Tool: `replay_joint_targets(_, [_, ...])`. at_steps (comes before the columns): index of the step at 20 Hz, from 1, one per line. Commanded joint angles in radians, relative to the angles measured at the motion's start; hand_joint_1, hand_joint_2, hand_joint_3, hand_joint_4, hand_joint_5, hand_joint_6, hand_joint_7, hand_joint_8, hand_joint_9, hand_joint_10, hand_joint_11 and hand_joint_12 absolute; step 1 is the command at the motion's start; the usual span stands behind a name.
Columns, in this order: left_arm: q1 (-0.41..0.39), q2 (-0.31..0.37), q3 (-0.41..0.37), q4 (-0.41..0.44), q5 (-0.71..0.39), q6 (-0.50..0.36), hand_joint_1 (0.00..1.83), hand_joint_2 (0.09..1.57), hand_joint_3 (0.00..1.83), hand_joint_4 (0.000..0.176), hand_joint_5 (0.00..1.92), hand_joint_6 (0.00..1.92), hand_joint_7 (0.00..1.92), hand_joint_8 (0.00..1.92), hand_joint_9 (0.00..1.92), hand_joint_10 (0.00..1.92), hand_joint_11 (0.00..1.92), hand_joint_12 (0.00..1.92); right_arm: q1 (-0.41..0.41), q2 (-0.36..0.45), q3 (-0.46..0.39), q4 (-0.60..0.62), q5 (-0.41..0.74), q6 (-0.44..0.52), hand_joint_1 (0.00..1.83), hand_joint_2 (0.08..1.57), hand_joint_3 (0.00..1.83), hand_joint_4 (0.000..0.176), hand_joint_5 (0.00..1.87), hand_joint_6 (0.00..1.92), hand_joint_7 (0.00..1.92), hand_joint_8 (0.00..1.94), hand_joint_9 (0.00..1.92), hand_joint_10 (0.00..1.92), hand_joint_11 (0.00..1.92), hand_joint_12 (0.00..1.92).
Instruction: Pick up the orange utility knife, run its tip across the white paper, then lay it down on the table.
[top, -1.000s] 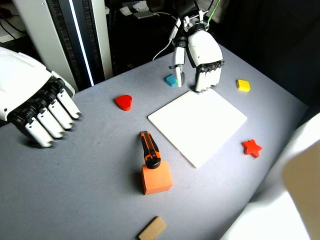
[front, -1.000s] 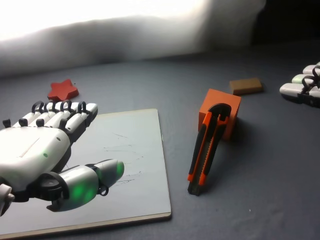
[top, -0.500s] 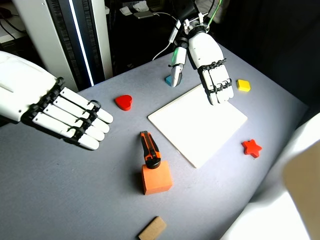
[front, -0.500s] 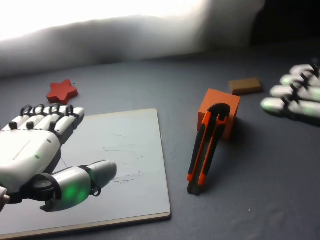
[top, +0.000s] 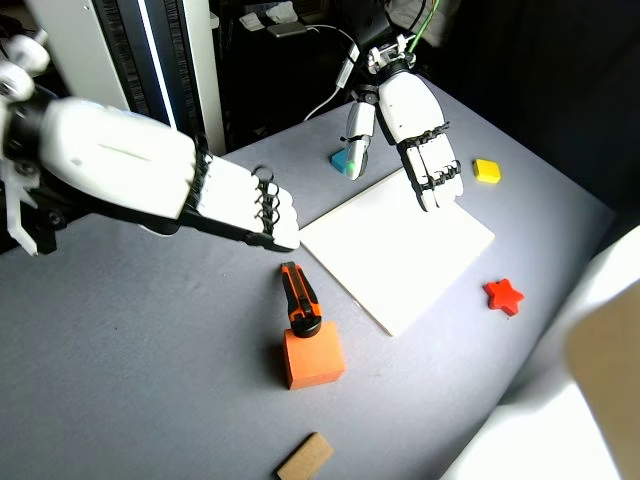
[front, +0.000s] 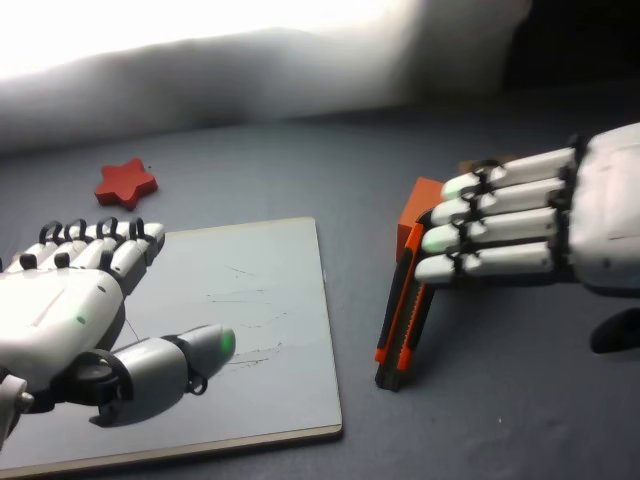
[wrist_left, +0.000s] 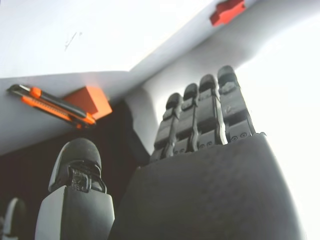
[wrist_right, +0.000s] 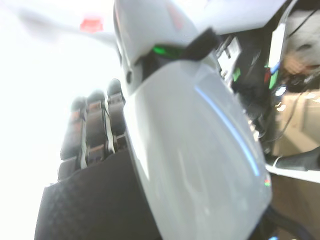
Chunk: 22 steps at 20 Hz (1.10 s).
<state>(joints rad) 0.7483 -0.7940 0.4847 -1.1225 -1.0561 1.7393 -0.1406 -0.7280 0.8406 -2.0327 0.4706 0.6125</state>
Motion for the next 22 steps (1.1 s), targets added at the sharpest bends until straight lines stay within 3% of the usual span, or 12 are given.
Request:
replay_joint_targets(1, [-0.001,0.001,-0.006,0.059,-0.075,0.003,0.00,1.21,0.00,0.000,0.00,0.00,0.00,0.00,0.00,0.00,0.01,0.01,0.005,-0.007,0.014,0.027,-0.030,0.011,1.00,1.15,0.00,0.000,0.00,0.00,0.00,0.00,0.00,0.00,0.00,0.00])
replay_joint_targets(8, [0.021,0.001,-0.010,0.040,-0.083,-0.019,0.00,1.20,0.00,0.000,0.00,0.00,0.00,0.00,0.00,0.00,0.03,0.02,-0.100,-0.197,0.102,0.027,-0.292,0.009,1.02,1.12,0.00,0.000,0.00,0.00,0.00,0.00,0.00,0.00,0.00,0.00])
replay_joint_targets(14, [0.026,0.000,-0.004,0.009,-0.100,-0.012,0.00,1.22,0.00,0.000,0.00,0.00,0.00,0.00,0.00,0.00,0.01,0.03,-0.128,-0.309,0.175,0.026,-0.285,-0.045,1.08,1.09,0.00,0.000,0.00,0.00,0.00,0.00,0.00,0.00,0.00,0.00])
replay_joint_targets(22, [0.029,-0.009,-0.004,0.001,-0.100,-0.013,0.00,1.21,0.00,0.000,0.00,0.00,0.00,0.00,0.00,0.00,0.00,0.17,-0.182,-0.419,0.262,-0.018,-0.290,-0.031,1.07,1.08,0.00,0.000,0.00,0.00,0.00,0.00,0.00,0.00,0.00,0.00])
